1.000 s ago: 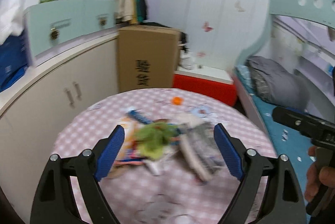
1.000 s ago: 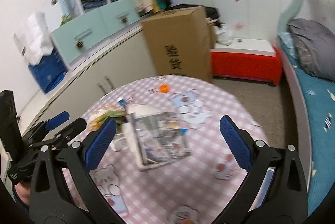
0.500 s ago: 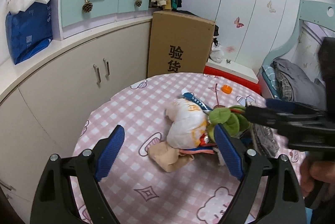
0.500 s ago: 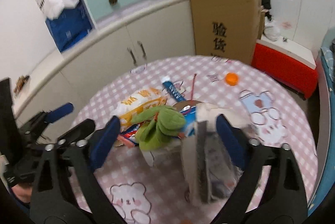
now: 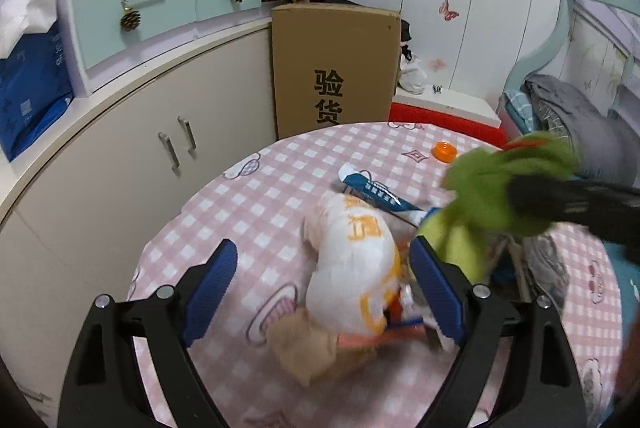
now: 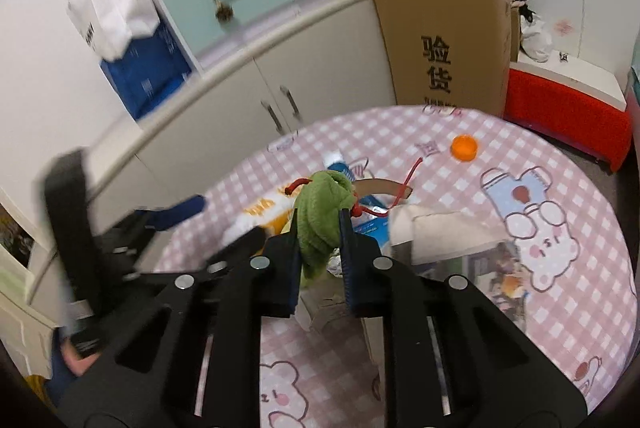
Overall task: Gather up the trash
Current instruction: 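Grasp the green plush with the right tool while the left tool grasps the white plastic bag, then carry the plush and white bag to the blue bin and release both, then return both tools from the bin to the table, then grasp the folded newspaper with the right tool while the left tool grasps the beige cloth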
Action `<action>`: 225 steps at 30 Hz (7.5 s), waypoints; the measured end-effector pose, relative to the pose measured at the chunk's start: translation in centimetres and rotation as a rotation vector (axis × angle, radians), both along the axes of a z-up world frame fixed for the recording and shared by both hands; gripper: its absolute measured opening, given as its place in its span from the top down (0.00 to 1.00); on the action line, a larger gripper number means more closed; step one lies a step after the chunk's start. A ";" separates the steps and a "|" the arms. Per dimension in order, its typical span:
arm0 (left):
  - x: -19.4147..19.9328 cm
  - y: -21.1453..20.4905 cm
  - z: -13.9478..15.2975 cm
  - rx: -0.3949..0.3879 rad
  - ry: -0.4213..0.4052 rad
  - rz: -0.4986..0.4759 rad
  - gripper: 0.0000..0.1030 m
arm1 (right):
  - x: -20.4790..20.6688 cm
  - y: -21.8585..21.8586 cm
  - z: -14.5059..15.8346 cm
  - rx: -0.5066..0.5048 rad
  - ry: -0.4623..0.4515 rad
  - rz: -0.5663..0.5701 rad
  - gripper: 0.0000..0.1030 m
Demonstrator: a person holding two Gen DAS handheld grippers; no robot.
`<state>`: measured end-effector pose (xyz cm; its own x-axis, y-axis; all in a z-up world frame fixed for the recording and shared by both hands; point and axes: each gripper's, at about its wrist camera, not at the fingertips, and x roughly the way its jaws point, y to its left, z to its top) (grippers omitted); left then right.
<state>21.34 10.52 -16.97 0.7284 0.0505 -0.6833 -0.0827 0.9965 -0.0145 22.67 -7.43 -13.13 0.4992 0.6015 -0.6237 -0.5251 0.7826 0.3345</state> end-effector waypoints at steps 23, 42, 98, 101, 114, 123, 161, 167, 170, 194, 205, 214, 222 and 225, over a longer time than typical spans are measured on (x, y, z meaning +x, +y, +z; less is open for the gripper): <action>-4.1 -2.6 6.2 -0.145 -0.156 -0.061 0.67 | -7.4 -13.5 5.9 0.165 -0.151 -0.185 0.84; -6.4 -23.7 9.7 -0.237 -0.175 -0.461 0.67 | -14.6 -32.5 5.7 0.185 -0.221 -0.511 0.84; 1.3 -55.1 -15.9 0.076 0.522 -0.697 0.17 | -13.5 -54.0 -22.9 0.221 0.415 -0.977 0.09; 0.9 -54.2 -14.1 0.060 0.477 -0.691 0.17 | -13.6 -53.4 -21.4 0.208 0.388 -0.982 0.06; -2.5 -49.2 -3.3 -0.058 0.257 -0.714 0.17 | -14.6 -49.2 -11.9 0.161 0.217 -0.968 0.06; -4.8 -43.9 2.4 -0.101 0.113 -0.691 0.17 | -15.1 -45.2 -5.1 0.147 0.084 -0.918 0.06; -8.0 -12.0 5.9 -0.194 -0.096 -0.255 0.17 | -10.6 -19.9 3.3 0.026 -0.078 -0.447 0.06; -8.6 -7.0 3.9 -0.187 -0.068 -0.165 0.17 | -9.7 -17.0 1.8 -0.002 -0.042 -0.393 0.06; -8.7 -4.8 2.8 -0.176 -0.051 -0.124 0.17 | -9.4 -15.7 1.1 -0.019 -0.029 -0.372 0.06; -3.3 0.7 -4.4 -0.103 0.119 -0.102 0.41 | -6.9 -8.4 -4.2 -0.140 0.072 -0.238 0.06; -5.1 1.9 -4.6 -0.155 0.118 -0.114 0.69 | -6.6 -5.9 -5.1 -0.174 0.075 -0.194 0.06; -8.1 2.0 -4.1 -0.202 0.090 -0.077 0.69 | -5.6 -5.1 -7.0 -0.261 0.066 -0.219 0.06; -9.5 1.3 -3.1 -0.232 0.061 -0.054 0.69 | -4.4 -1.0 -8.6 -0.480 -0.101 -0.229 0.06; -10.0 0.9 -2.9 -0.239 0.057 -0.060 0.69 | -3.9 -1.6 -8.9 -0.456 -0.096 -0.246 0.26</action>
<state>11.32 11.40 -19.90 0.6850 -0.1598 -0.7108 -0.0308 0.9684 -0.2473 18.76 -9.03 -21.98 0.6595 0.1379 -0.7390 -0.3193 0.9413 -0.1092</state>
